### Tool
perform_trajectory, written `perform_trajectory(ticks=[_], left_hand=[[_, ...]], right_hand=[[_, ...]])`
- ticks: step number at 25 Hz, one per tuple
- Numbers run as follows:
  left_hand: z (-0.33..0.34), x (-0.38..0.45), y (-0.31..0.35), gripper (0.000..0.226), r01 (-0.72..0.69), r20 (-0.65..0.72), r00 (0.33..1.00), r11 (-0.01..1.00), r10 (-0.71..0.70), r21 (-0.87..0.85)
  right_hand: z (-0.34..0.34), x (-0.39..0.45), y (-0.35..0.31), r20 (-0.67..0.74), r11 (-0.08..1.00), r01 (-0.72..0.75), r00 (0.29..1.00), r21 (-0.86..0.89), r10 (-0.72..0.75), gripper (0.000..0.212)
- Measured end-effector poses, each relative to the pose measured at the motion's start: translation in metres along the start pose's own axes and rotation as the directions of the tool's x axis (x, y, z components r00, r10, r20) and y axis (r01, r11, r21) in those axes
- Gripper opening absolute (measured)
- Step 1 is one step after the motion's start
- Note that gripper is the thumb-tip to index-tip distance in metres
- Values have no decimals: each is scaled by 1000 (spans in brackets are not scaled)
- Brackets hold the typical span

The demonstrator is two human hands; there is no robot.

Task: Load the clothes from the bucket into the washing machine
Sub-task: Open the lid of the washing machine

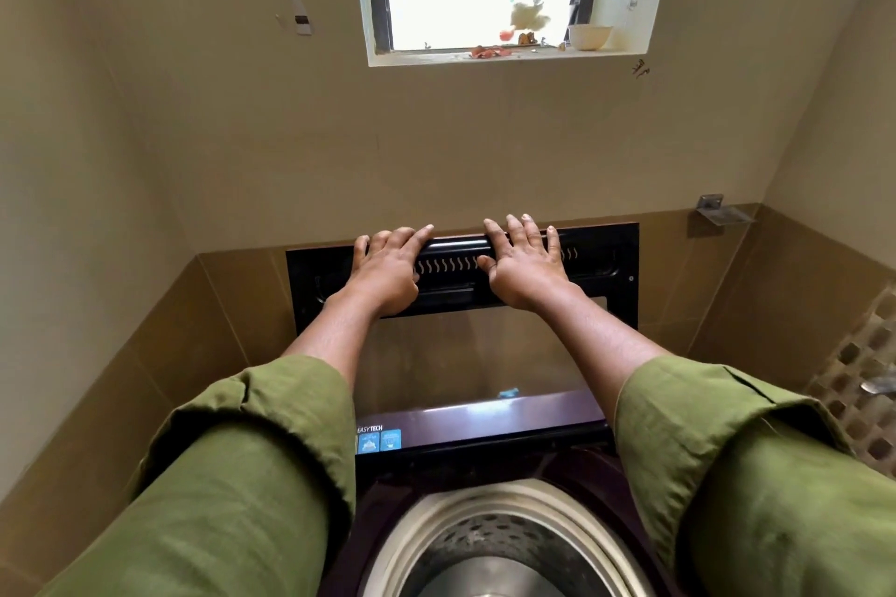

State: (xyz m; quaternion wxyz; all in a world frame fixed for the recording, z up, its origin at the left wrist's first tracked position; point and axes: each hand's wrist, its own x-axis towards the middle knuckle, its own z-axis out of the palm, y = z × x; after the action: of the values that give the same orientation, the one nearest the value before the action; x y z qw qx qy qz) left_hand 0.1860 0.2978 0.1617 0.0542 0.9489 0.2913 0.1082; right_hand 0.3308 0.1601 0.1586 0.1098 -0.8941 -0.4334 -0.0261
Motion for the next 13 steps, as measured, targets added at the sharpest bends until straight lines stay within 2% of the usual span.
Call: perform_trajectory(ticks=[3, 5, 8, 13], left_hand=[[-3, -12, 6, 95, 11, 14, 1000, 998, -12, 65], [-3, -19, 13, 95, 39, 22, 999, 990, -42, 135], [-3, -31, 29, 91, 98, 1, 995, 981, -100, 169], [9, -56, 66, 77, 203, -105, 974, 979, -199, 27]], right_hand=[[-2, -17, 2, 31, 999, 2, 1000, -43, -1, 86], [-4, -31, 6, 51, 1000, 8, 999, -23, -7, 92], [-4, -56, 13, 54, 1000, 19, 998, 5, -20, 88], [14, -105, 34, 101, 994, -41, 994, 98, 31, 81]])
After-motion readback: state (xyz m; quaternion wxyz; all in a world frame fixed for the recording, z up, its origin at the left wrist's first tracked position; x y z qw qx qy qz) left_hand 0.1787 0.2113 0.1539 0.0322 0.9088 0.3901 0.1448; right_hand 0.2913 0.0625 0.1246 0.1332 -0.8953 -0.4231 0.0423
